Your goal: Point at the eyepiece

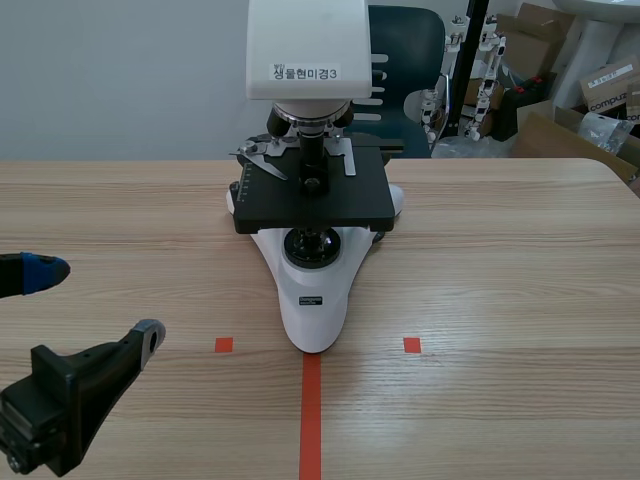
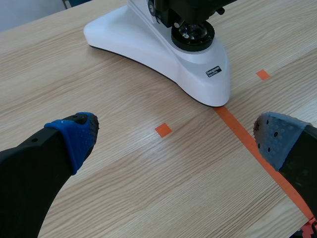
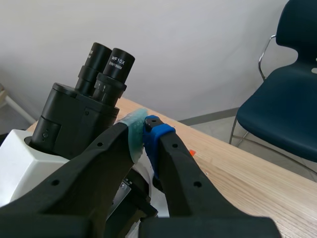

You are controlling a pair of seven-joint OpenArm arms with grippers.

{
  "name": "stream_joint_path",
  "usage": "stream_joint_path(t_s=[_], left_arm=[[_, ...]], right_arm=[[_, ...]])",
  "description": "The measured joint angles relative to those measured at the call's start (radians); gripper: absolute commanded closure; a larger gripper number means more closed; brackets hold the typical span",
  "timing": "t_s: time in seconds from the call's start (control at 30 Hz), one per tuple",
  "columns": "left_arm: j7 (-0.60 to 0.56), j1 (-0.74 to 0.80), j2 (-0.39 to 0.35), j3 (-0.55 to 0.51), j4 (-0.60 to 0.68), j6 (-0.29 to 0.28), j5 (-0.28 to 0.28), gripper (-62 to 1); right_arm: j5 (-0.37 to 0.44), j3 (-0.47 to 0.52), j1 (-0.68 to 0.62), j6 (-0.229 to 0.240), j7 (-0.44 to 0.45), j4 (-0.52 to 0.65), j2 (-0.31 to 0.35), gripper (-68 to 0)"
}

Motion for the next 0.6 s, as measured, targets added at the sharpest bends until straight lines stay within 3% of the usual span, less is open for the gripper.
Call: stream_joint_path(t_s=[0.27, 0.43, 0.6], left_arm=[[0.000, 0.000, 0.000, 0.000, 0.000, 0.000, 0.000, -62.3], [0.000, 0.000, 0.000, 0.000, 0.000, 0.000, 0.000, -62.3], [0.000, 0.000, 0.000, 0.000, 0.000, 0.000, 0.000, -62.3]], right_arm=[[0.000, -0.106, 0.050, 0.000, -0.015, -0.002, 0.000, -1.7], [0.000, -0.108, 0.052, -0.001, -0.013, -0.002, -0.011, -1.7], [0.000, -0.108, 0.052, 0.000, -0.016, -0.002, -0.066, -1.2]])
